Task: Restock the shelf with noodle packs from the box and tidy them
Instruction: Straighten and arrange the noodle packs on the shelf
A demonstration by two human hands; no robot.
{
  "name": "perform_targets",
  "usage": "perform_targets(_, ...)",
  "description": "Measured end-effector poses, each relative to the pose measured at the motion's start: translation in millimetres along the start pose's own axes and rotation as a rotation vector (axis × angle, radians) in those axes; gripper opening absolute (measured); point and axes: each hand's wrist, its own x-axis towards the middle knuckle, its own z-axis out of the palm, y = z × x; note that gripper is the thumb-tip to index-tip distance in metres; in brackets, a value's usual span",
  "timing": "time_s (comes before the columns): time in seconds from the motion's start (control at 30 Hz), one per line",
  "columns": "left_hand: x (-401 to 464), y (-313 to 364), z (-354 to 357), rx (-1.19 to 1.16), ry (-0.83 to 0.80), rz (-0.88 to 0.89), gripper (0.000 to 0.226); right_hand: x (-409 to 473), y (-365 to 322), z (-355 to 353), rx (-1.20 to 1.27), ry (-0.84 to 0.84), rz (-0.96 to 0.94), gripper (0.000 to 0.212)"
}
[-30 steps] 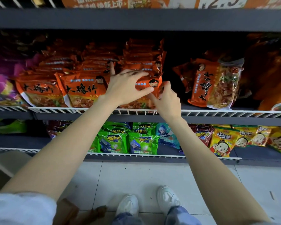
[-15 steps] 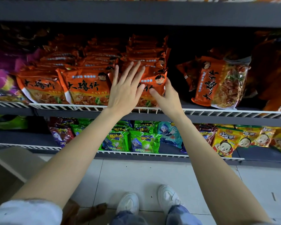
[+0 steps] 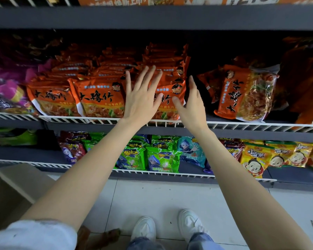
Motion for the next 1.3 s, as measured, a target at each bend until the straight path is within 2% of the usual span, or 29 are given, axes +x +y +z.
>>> perform_targets(0.07, -5, -1, -4, -0.058, 0.027, -0.098, 0.064, 0, -3, 0, 0.031, -0.012, -0.041, 0.083)
perform_targets(0.17, -12, -11, -4, -0.128, -0.017, -0.248, 0.075, 2, -8, 1, 0.078, -0.077, -0.072, 0.089)
perform_targets(0.33, -4, -16, 5, -0.005, -0.056, -0.154, 0.077, 5, -9, 6, 0.004, -0.076, -0.086, 0.075)
perform_targets(0.63, -8, -9, 5, 0.126, -0.031, -0.153, 0.073, 9, -4, 6, -0.103, -0.033, -0.108, 0.066)
perform_targets(0.93, -9, -4, -15, 0.07, -0.081, -0.137, 0.073, 3, -7, -12, -0.164, -0.125, -0.064, 0.081)
perform_targets(1.03, -12, 10, -25, -0.015, 0.023, -0.049, 0.063, -9, -4, -34, -0.153, -0.124, -0.073, 0.077)
perform_targets(1.17, -13, 45, -36, -0.272, 0.171, 0.207, 0.05, -25, 10, -75, -0.309, -0.042, -0.146, 0.048)
perform_targets(1.23, -12, 70, -40, -0.412, 0.177, 0.368, 0.049, -30, 23, -98, -0.398, 0.024, -0.198, 0.034)
perform_targets(1.3, -7, 101, -39, -0.532, 0.112, 0.396, 0.047, -30, 39, -122, -0.455, 0.081, -0.209, 0.027)
